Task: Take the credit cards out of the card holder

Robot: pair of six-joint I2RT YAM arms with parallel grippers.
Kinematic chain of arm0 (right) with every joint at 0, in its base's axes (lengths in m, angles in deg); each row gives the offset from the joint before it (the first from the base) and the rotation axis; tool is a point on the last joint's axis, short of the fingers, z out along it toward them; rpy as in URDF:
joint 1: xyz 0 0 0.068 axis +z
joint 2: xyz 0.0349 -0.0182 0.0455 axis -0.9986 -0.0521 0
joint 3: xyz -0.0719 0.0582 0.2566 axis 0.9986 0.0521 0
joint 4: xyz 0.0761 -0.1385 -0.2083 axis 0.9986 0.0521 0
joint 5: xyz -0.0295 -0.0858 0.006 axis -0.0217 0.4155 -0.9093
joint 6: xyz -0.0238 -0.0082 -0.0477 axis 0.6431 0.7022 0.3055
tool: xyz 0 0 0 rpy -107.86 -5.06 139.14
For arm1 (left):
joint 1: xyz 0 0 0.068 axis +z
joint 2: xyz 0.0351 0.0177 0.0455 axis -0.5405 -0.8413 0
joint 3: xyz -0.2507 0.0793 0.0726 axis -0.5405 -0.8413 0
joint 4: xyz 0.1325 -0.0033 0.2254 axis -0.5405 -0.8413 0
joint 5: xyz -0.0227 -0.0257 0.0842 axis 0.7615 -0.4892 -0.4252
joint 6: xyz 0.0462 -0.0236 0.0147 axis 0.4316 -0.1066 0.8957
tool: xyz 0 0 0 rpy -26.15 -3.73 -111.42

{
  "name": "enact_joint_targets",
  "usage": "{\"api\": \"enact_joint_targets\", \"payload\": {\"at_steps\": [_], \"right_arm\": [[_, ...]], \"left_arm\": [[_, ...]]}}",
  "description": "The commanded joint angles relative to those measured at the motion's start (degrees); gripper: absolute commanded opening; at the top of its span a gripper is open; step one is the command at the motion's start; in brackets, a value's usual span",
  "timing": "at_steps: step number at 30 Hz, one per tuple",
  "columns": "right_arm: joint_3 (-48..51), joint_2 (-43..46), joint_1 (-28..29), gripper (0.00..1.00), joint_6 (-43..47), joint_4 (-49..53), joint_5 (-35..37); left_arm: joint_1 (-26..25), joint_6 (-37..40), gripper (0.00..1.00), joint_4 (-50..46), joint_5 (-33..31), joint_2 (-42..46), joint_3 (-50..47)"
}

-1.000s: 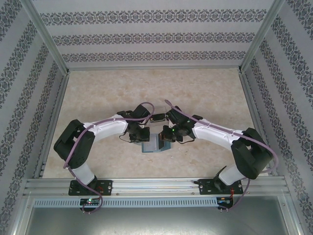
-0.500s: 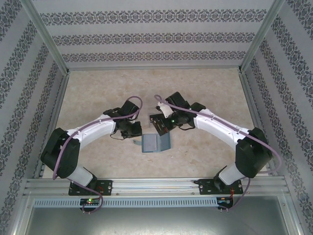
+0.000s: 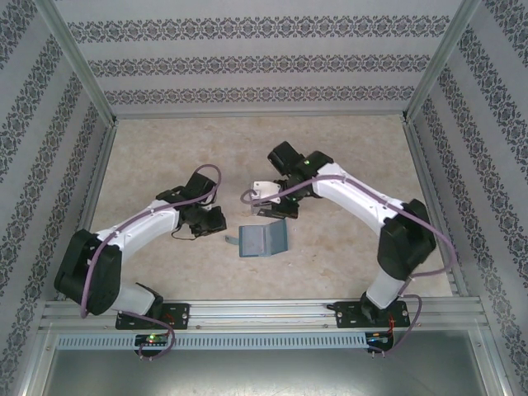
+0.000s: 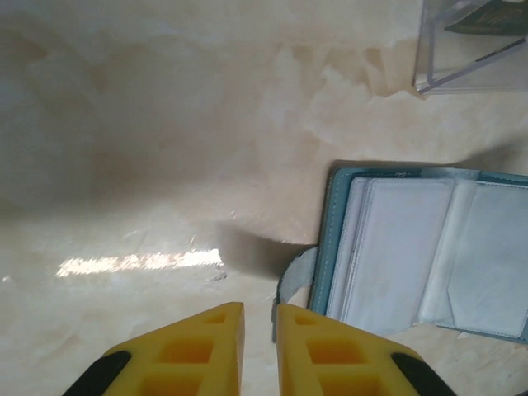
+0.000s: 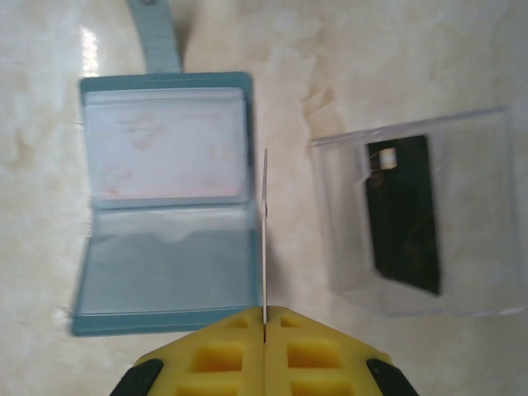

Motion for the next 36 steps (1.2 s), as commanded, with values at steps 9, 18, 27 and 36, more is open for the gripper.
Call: {"api": "enact_joint_targets", "payload": {"at_steps": [9,18,27,36], "right_arm": [[-14.8,-11.7,-2.3,0.00,13.2,10.5,2.9],[-25.0,-19.1,-2.6,0.00,14.9,15.2,2.2],[-30.5,-24.6,-2.9,0.00,15.1,17.6,3.3],[-31.5,-27.0,-3.0,0.00,13.7,20.1,3.4]], "left_arm": [[1.2,-1.1,0.21,0.6,-0.7,4.3,-2.9],[2.2,-1.3,0.21,0.4,-1.5,5.0,-3.3],[3.8,-0.3,0.21,-0.2,-1.3,4.9,-3.4],[4.8,0.1,0.21,0.5,-0.5,4.2,-3.9]]}}
